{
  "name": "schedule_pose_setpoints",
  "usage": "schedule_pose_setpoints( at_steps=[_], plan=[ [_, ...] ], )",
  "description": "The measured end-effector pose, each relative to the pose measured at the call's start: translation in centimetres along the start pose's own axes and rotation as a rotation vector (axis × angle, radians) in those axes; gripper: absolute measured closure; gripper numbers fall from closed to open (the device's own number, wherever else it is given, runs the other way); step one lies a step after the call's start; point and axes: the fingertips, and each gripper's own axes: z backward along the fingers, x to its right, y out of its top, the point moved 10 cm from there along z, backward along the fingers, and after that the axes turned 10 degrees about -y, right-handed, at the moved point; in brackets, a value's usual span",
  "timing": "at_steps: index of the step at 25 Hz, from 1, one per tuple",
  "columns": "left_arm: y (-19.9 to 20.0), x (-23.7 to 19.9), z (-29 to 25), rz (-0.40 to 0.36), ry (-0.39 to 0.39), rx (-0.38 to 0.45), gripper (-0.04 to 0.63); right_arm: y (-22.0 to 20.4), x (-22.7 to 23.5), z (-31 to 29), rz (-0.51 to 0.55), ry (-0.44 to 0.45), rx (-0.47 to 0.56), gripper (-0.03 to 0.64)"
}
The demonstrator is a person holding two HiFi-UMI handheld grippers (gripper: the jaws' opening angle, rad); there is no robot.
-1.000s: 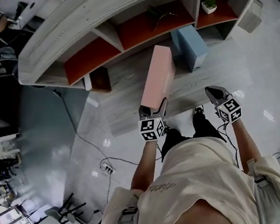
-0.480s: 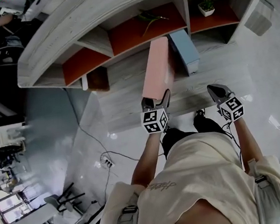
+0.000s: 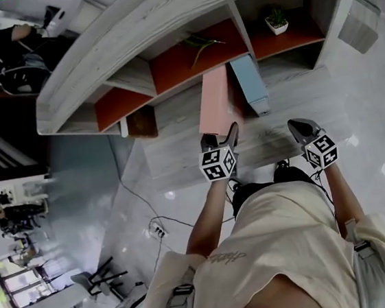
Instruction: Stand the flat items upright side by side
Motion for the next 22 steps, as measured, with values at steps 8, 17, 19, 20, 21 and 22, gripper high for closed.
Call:
schedule_pose_setpoints(
  at_steps=[8,17,19,20,21,22],
  plan=[
    [1.2,0.5,-2.8,0.009,0.01,-0.007,0.249,-0.3,2.6,-0.3,-0.024,0.013,-0.008,0.615],
    [2.5,1.2,-5.6,-0.03,-0.087,-0.071,0.228,-1.0,4.1,0.3,-0.045,0.017,-0.018,0.615],
    [2.6,0.7,-5.7,-0.043,-0.155,-0.092,0.209,-0.9,4.1,0.2,-0.058,0.009,-0.005,0.615],
    [2.7,0.4,-5.7,-0.046,-0.192,-0.102,0.2,-0.9,4.0,0.2,-0.064,0.006,0.001,0.615],
    [2.7,0.0,-5.7,-0.048,-0.229,-0.114,0.189,-0.8,4.0,0.0,-0.068,0.003,0.006,0.615],
    [2.8,-0.3,-5.7,-0.048,-0.263,-0.126,0.18,-0.8,3.9,0.0,-0.07,0.001,0.011,0.615]
  ],
)
